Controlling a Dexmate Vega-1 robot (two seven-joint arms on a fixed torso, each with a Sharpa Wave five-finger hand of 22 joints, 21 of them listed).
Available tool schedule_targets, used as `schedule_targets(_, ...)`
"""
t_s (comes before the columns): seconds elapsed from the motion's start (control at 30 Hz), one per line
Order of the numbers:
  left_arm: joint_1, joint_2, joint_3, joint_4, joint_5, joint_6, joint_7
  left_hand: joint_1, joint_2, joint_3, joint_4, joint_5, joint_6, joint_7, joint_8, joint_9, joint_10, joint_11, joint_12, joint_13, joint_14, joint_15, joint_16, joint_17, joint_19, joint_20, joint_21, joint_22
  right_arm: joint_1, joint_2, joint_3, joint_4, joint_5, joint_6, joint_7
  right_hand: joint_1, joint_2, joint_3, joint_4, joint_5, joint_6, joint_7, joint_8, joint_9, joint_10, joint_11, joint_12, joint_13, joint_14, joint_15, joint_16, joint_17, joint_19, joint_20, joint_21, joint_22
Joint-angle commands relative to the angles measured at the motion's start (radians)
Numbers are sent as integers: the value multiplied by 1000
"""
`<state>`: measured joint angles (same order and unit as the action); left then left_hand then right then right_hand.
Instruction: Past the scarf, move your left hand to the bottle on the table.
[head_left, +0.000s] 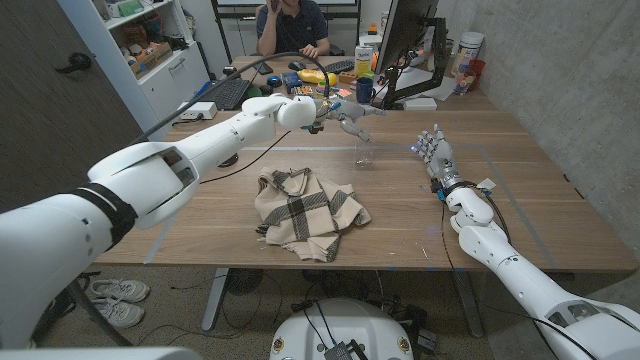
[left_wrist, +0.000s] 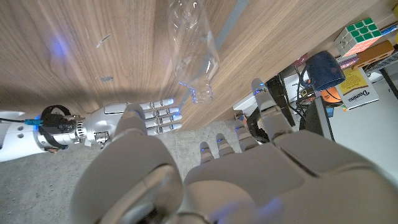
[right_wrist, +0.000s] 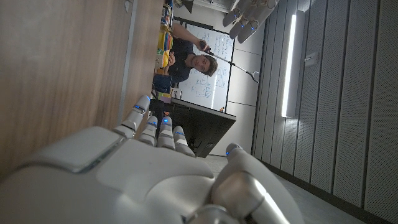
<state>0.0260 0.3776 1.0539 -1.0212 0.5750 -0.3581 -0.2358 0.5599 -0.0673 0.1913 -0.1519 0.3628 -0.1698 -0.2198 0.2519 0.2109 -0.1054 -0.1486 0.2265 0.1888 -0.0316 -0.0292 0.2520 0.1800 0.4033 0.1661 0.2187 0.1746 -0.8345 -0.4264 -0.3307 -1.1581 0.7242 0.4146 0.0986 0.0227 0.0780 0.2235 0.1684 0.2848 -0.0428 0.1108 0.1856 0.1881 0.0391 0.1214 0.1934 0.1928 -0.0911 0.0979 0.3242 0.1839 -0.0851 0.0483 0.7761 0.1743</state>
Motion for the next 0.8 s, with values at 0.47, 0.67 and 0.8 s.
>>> schedule_targets(0.47,-8,-16,32,-27,26,62,-30,50,29,25,2,5,47,-2,29,6,54,-4,8,4,24,-35,1,1,17,-10,-10,4,-4,-6,15,21,17,17,26,-10,8,-8,0,7,-1,6,6,3,9,8,7,5,3,6,-6,2,-4,1,-6,4)
schedule_targets(0.67,-6,-13,34,-39,31,72,-34,57,33,28,2,4,59,-2,33,7,55,-2,5,5,23,-43,-1,1,17,-9,-12,4,-4,-7,16,21,16,17,27,-10,7,-10,0,7,-1,7,6,3,9,9,6,5,4,6,-6,2,-3,2,-7,4)
schedule_targets(0.8,-6,-12,34,-41,31,75,-39,61,36,29,2,3,66,-2,35,7,58,-2,4,5,24,-46,-2,1,19,-10,-12,4,-4,-9,16,19,17,15,28,-11,7,-12,0,7,-1,7,6,3,8,8,6,5,4,5,-7,2,-3,3,-8,4)
